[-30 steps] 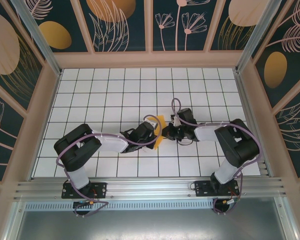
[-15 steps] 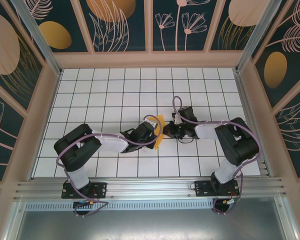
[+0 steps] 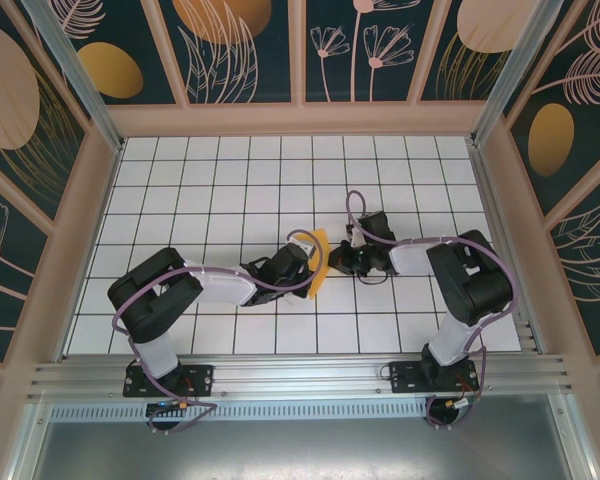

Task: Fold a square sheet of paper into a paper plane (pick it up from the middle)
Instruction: Third fold the triangle at the center of the table.

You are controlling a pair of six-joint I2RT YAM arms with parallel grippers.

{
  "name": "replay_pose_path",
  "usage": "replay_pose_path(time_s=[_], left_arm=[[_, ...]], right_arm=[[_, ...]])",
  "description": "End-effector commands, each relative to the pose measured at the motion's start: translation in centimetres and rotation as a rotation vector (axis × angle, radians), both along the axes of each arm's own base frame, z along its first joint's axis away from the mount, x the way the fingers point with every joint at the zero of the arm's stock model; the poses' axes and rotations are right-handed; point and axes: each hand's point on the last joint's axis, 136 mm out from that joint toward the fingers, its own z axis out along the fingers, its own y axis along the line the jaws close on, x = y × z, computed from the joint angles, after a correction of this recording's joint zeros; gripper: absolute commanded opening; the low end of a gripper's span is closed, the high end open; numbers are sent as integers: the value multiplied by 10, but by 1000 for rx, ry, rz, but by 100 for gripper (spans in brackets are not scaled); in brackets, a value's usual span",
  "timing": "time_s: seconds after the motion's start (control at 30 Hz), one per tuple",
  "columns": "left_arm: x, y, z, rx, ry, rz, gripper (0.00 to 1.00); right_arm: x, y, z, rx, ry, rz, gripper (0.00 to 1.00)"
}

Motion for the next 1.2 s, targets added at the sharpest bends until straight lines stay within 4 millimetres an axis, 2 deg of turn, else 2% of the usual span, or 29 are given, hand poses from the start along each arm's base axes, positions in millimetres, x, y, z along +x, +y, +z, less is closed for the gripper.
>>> replay_pose_path(time_s=[0.0, 0.13, 0.37, 0.5, 0.57, 0.63, 0.67, 0.73, 0.9, 0.97, 1.07, 1.17], left_arm=[[-12, 25, -26, 116, 67, 16, 0], [-12, 25, -26, 118, 69, 14, 0], [-11, 25, -25, 116, 66, 20, 0], [-9, 25, -20, 106, 58, 38, 2], [-6, 24, -11, 87, 48, 57, 7], [1, 25, 2, 72, 24, 97, 19], [7, 25, 20, 50, -7, 125, 23], [17, 31, 38, 40, -43, 186, 31], [36, 50, 62, -16, -30, 307, 32], [37, 40, 75, -73, -22, 283, 27], [30, 12, 90, -179, 20, 177, 18], [19, -15, 91, -258, 94, 64, 12]], right_arm=[[14, -2, 25, 8, -77, -3, 8], [17, -7, 16, 5, -66, -10, 8], [8, -17, -22, -63, 17, -25, 8], [6, -25, -28, -119, 23, -33, 7], [7, -25, -25, -118, 15, -27, 7], [8, -25, -24, -120, 13, -26, 7], [8, -24, -23, -119, 10, -25, 7], [8, -24, -23, -117, 11, -23, 7], [9, -22, -20, -109, 7, -15, 7], [9, -21, -18, -103, 3, -13, 7], [10, -19, -16, -94, 1, -11, 7], [11, -17, -15, -91, 0, -9, 7]])
